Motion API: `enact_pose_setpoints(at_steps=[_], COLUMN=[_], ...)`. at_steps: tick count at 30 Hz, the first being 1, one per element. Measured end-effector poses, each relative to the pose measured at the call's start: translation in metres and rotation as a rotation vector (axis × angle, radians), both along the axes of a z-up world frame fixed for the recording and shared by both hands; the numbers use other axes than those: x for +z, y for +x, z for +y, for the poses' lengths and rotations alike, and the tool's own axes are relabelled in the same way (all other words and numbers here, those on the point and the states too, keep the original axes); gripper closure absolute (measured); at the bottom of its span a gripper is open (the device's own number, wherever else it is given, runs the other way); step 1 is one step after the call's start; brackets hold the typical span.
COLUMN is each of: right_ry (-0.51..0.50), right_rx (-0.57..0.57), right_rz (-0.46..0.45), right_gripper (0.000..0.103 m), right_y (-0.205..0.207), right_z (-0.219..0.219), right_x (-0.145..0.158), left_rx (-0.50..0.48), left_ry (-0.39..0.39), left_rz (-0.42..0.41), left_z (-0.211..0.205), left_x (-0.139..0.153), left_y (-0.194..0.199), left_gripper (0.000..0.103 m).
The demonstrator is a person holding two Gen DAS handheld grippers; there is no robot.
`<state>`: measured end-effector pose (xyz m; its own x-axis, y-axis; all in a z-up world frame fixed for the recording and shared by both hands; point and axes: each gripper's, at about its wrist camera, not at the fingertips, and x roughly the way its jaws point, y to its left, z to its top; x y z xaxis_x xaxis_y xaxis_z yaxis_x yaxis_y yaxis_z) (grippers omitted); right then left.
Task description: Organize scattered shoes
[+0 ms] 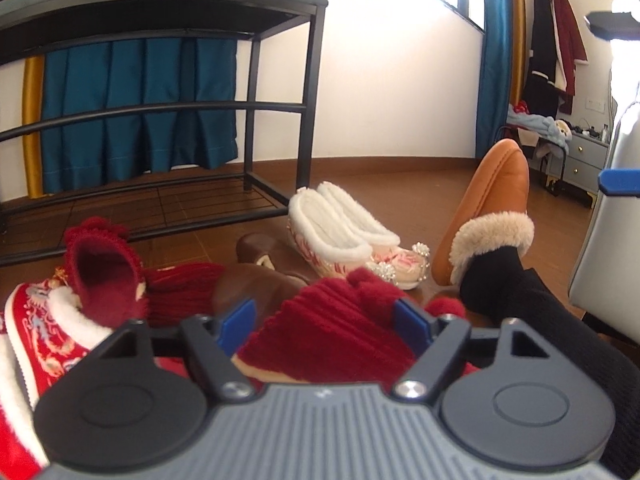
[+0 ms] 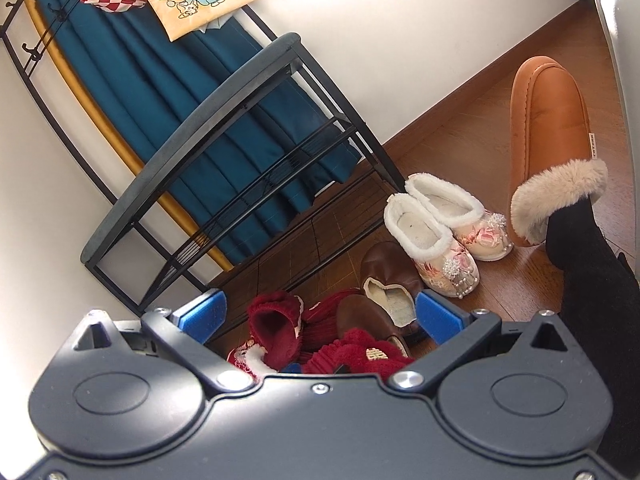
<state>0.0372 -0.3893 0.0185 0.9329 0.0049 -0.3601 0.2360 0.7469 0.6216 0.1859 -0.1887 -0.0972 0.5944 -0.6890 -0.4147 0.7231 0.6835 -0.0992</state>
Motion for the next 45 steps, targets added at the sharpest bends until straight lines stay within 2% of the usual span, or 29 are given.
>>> enact_pose_setpoints(at_steps=[3, 6, 16, 19, 29, 33, 40, 43, 44, 45], right_ry=[0.003, 0.011, 0.025, 0.025, 0.023, 0.016, -0.009, -0.022, -0.028, -0.031], right_rx=[-0.001, -0.012, -0.023, -0.014, -0.004, 0.007, 0.075, 0.108, 0.122, 0.134], right_rz=[0.005, 0.013, 0.027, 0.029, 0.029, 0.033, 0.034, 0.028, 0.030, 0.040], right_gripper=[0.000, 0.000, 0.000, 0.000, 0.000, 0.000, 0.000, 0.000, 0.000, 0.000], right_y=[0.001, 0.002, -0.001, -0.002, -0.006, -0.007, -0.022, -0.035, -0.040, -0.046], right_z=[-0.001, -0.005, -0.009, -0.008, -0.006, -0.003, 0.027, 0.045, 0.051, 0.057], right_x=[-0.002, -0.005, -0.010, -0.010, -0.008, -0.006, 0.012, 0.021, 0.023, 0.024], left_rx=[-0.036, -0.057, -0.047, -0.055, -0.032, 0.025, 0.147, 0.157, 0.155, 0.153], left_ry=[0.009, 0.023, 0.098, 0.114, 0.092, 0.080, 0.086, 0.082, 0.078, 0.064], left_rz=[0.016, 0.043, 0.008, 0.019, 0.032, 0.009, -0.030, -0.025, -0.019, -0.010], left_z=[-0.003, -0.007, -0.012, -0.010, 0.010, 0.030, 0.074, 0.095, 0.101, 0.108], left_x=[-0.002, -0.008, -0.012, -0.009, 0.006, 0.018, 0.037, 0.039, 0.038, 0.034], left_y=[0.004, 0.002, -0.015, -0.019, -0.033, -0.056, -0.132, -0.165, -0.173, -0.179], left_gripper=[0.010, 0.016, 0.051, 0.056, 0.063, 0.064, 0.064, 0.066, 0.073, 0.092])
